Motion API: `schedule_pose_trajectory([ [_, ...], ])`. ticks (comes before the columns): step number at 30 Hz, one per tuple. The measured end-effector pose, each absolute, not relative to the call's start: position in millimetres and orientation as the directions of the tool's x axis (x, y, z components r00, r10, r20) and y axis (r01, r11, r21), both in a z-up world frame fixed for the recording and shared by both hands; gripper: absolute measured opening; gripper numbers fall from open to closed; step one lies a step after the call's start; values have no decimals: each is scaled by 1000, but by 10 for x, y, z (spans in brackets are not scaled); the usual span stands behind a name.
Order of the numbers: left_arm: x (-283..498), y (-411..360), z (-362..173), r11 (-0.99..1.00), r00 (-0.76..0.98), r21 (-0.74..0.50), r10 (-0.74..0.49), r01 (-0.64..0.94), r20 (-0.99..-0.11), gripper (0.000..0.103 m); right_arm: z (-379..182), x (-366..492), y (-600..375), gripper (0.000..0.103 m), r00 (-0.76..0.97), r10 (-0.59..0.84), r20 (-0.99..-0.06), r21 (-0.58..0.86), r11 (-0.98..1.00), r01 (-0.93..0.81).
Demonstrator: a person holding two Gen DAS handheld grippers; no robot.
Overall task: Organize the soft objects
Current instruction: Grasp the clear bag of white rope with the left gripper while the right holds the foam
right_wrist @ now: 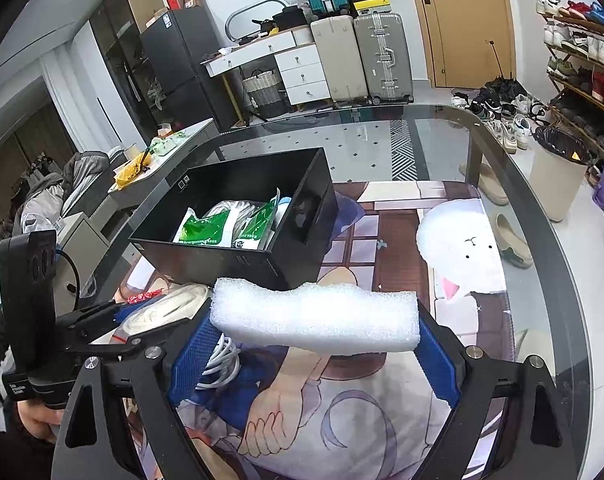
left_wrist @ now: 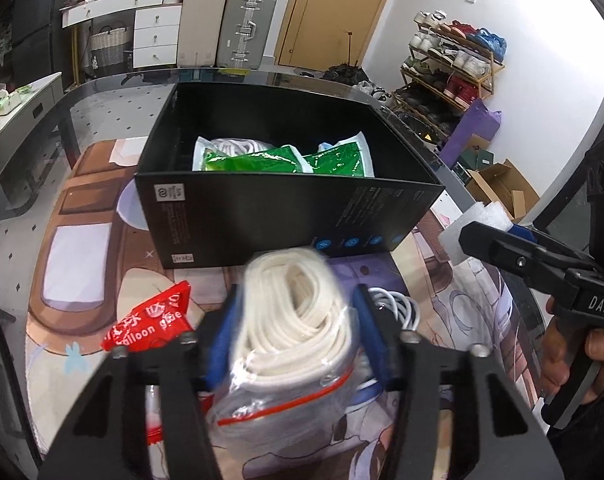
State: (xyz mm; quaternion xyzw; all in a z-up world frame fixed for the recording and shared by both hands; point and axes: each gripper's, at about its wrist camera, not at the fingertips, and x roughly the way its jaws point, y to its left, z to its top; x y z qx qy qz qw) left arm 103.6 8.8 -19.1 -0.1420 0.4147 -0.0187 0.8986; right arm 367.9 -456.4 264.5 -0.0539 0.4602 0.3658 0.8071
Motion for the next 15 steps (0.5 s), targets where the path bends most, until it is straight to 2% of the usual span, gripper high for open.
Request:
schedule_pose_trajectory([
  [5,988,97,-160,960,670,-266,-141,-88,-729,39,2637,3682,-4559,91,310,541,-782,249,726,-641],
  [15,884,157,-82,956,693,-280,-144,-86,-706,39,2654,3658,-4539,91,313,545,-778,243,720,-649],
])
